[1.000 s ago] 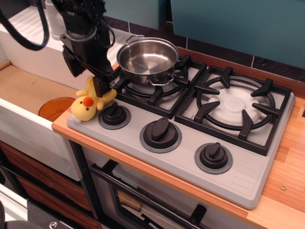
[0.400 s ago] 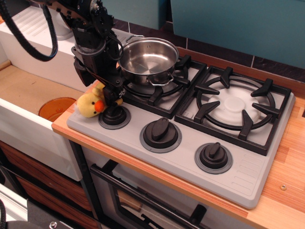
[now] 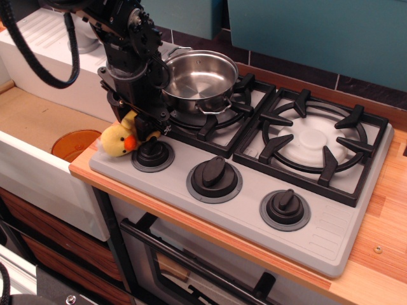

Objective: Put stuffedduck in pan

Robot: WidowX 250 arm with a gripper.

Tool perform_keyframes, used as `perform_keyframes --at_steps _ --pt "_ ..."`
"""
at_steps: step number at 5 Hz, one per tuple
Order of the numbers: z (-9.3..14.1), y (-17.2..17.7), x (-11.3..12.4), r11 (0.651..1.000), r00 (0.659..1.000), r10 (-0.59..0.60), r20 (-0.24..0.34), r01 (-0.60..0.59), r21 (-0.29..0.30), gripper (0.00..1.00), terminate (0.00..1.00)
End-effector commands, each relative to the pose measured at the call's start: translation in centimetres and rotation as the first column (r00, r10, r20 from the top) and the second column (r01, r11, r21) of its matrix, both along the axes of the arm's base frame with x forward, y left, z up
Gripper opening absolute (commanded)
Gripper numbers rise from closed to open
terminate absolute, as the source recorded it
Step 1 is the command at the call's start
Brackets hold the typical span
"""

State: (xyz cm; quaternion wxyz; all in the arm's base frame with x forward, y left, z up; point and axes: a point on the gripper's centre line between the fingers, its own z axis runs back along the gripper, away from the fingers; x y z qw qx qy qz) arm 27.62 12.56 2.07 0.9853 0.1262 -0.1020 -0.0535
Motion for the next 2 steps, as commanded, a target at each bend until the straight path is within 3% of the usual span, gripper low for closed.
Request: perform_keyframes --at_steps 1,2 --pt "0.0 1.1 -0.5 0.999 0.997 0.038 -0.071 -0.037 0.017 0.0 0.0" --pt "2.2 1.7 -0.1 0.999 0.994 0.027 -0.106 -0.024 0.03 0.0 0.0"
